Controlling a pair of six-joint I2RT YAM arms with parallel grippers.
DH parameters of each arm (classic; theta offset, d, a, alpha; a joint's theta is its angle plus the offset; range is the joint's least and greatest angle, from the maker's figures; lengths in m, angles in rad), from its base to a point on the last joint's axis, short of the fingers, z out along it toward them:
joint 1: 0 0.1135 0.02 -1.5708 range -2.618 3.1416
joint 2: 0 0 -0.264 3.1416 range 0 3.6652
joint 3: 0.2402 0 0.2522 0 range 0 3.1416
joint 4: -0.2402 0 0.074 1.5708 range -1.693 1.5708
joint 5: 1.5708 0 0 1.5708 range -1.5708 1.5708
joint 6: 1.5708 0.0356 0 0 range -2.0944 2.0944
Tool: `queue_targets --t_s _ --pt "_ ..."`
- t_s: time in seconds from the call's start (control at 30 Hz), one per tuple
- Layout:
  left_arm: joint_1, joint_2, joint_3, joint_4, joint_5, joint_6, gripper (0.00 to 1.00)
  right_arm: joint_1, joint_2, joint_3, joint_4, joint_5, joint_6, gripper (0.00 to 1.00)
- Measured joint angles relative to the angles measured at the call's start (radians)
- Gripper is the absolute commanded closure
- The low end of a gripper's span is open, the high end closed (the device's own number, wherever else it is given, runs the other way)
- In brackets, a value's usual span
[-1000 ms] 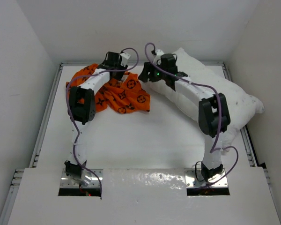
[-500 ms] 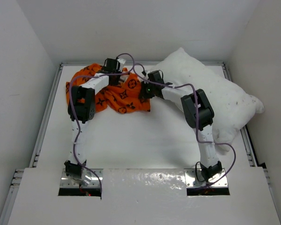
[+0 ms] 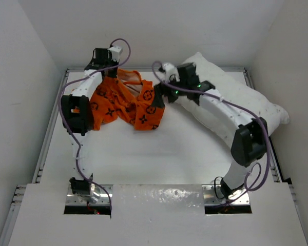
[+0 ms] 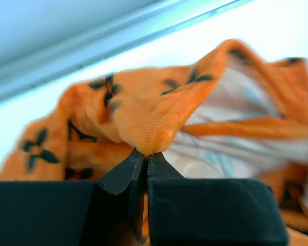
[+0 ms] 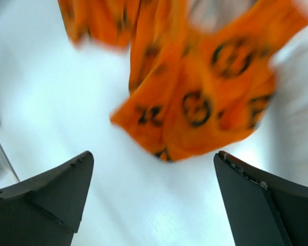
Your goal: Put the pillow into the pillowcase
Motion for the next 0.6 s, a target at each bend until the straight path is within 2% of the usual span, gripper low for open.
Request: queue_targets --t_s 0.07,0.13,0.3,0.37,0.47,0.53,0.6 --pt "0.002 -0.076 -0.032 -0.023 0.054 0.058 1.00 -0.048 -0.023 0.108 -0.008 -0.010 0.023 0.01" --pt "-0.018 -0.138 -0.046 -0.058 0.100 0.104 1.00 -0.150 0.022 0.278 0.004 -0.021 0.090 0.01" --pt "-0.084 -0.208 -0.046 -0.070 0.177 0.130 1.00 -0.437 0.338 0.803 0.017 0.149 0.251 0.01" --pt "-0.098 -0.210 -0.046 -0.078 0.194 0.127 1.00 -0.498 0.430 0.853 0.023 0.246 0.283 0.01" --pt "-0.095 -0.210 -0.046 -0.103 0.206 0.117 1.00 -0.529 0.518 0.760 0.046 0.363 0.318 0.01" --pt "-0.089 -0.210 -0.046 -0.106 0.212 0.104 1.00 -0.521 0.599 0.733 0.015 0.370 0.326 0.01" --pt "-0.087 -0.210 -0.046 -0.109 0.212 0.092 1.00 -0.513 0.671 0.740 0.013 0.328 0.322 0.15"
